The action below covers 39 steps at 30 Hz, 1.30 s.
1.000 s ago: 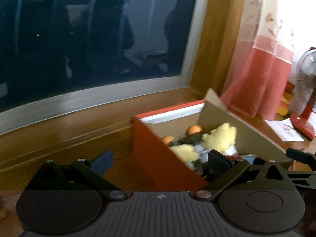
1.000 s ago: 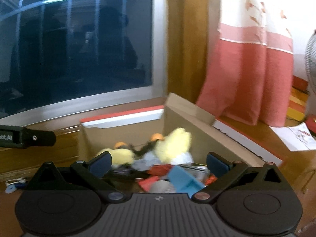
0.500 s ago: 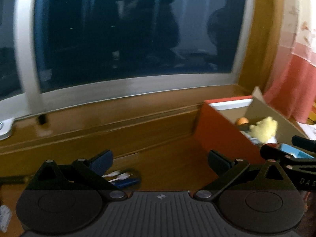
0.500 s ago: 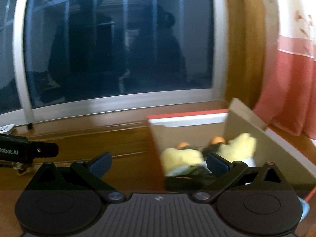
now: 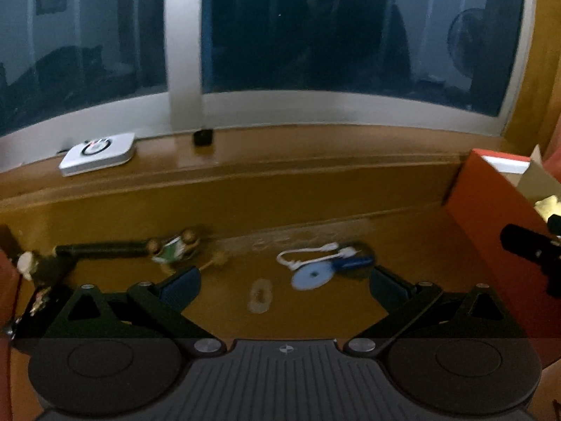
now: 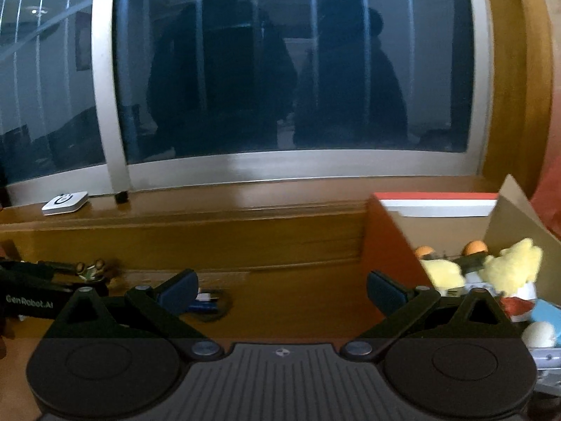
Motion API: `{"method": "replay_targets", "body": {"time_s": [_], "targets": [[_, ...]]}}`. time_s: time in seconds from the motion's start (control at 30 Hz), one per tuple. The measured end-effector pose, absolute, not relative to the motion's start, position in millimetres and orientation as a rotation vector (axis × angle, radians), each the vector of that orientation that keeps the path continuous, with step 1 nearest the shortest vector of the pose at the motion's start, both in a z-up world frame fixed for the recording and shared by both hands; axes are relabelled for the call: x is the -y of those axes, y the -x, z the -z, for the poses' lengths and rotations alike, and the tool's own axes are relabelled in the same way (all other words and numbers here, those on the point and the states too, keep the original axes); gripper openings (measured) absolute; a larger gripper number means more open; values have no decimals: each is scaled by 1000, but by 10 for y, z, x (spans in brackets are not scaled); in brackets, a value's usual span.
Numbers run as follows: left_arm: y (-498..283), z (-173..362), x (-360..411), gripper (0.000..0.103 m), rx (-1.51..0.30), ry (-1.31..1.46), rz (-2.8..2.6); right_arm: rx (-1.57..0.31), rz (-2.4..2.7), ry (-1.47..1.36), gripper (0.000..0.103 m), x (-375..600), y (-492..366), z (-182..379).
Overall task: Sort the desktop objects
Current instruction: 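Grasp the green-and-white toy car with the left tool while the right tool reaches toward the blue cable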
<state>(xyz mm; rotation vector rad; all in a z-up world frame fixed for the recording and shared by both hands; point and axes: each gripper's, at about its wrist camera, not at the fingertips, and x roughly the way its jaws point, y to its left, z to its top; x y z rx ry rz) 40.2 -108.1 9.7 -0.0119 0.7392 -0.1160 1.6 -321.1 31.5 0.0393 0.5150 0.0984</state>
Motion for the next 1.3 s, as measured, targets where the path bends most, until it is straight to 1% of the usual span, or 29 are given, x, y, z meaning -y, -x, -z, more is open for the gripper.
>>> {"method": "replay_targets", "body": {"time_s": [0.37,0.97,1.27,1.3], "targets": [[-575,23,758,103,-750,12,43,-554,-167,-1,103,2841,-187,-229],[-1420,599,384,103,-835,89,-63,-697,-92,57,103,2770,-609,174],[-1427,661,317,103,-836,132,-59,-721,-102,79,103,2709,-663,250],[-1415,656,316,101,-836,134,-56,-722,-104,79,103,2704,-666,253]]}}
